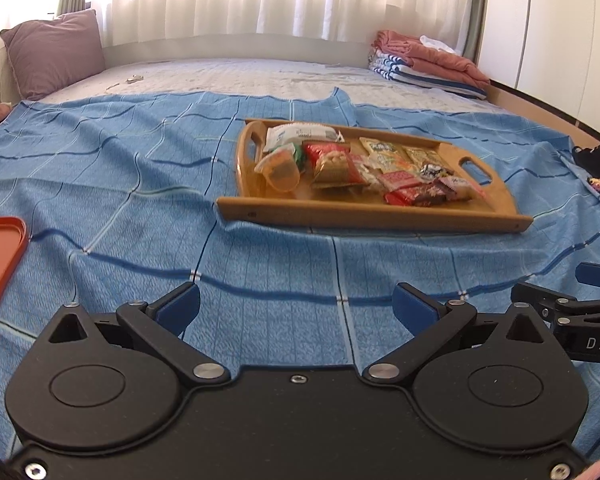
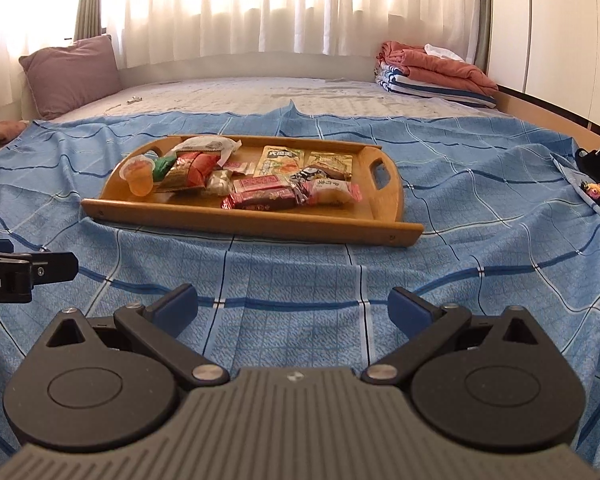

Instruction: Organize snacks

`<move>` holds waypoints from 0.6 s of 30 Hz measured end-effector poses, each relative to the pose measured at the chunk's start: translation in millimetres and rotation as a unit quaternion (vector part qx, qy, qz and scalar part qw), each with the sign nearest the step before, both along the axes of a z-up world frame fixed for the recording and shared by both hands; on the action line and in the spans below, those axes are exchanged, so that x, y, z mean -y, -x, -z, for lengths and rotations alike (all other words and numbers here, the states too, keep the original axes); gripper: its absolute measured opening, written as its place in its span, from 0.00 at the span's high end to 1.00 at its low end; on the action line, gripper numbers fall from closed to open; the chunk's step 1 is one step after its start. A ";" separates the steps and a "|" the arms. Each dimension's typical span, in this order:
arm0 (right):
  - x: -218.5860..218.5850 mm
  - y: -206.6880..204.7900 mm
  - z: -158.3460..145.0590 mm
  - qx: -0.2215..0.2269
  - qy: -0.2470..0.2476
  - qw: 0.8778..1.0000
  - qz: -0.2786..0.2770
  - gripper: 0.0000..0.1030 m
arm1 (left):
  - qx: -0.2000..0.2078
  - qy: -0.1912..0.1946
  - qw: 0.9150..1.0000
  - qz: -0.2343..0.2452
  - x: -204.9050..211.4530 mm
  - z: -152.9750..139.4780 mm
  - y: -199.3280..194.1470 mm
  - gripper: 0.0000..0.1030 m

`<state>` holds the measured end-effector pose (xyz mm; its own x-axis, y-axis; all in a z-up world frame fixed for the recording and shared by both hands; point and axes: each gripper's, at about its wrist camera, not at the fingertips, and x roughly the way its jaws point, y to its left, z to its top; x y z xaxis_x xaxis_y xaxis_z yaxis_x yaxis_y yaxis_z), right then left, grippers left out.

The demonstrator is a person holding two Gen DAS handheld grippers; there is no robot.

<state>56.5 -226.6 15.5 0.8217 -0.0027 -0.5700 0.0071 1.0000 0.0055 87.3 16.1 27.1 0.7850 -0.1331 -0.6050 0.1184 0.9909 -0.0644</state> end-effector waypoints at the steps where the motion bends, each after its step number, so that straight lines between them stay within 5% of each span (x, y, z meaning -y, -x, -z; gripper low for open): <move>1: 0.8 -0.2 3.7 -0.004 -0.002 1.000 0.002 0.00 | -0.002 -0.002 1.000 -0.003 0.2 3.6 -0.1 0.00; 8: 1.5 -5.9 33.2 -0.040 -0.004 0.999 0.007 0.00 | -0.023 -0.004 1.000 -0.020 -3.2 31.5 -5.4 0.01; 18: 0.0 -5.7 40.1 -0.037 -0.003 0.999 0.005 0.00 | -0.029 -0.033 0.999 -0.021 4.7 36.1 -10.4 0.00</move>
<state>62.1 -226.6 -24.5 0.7767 -0.0078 -0.6298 0.0185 0.9998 0.0106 97.6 11.3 -9.0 0.7519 -0.0593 -0.6567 0.0746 0.9972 -0.0047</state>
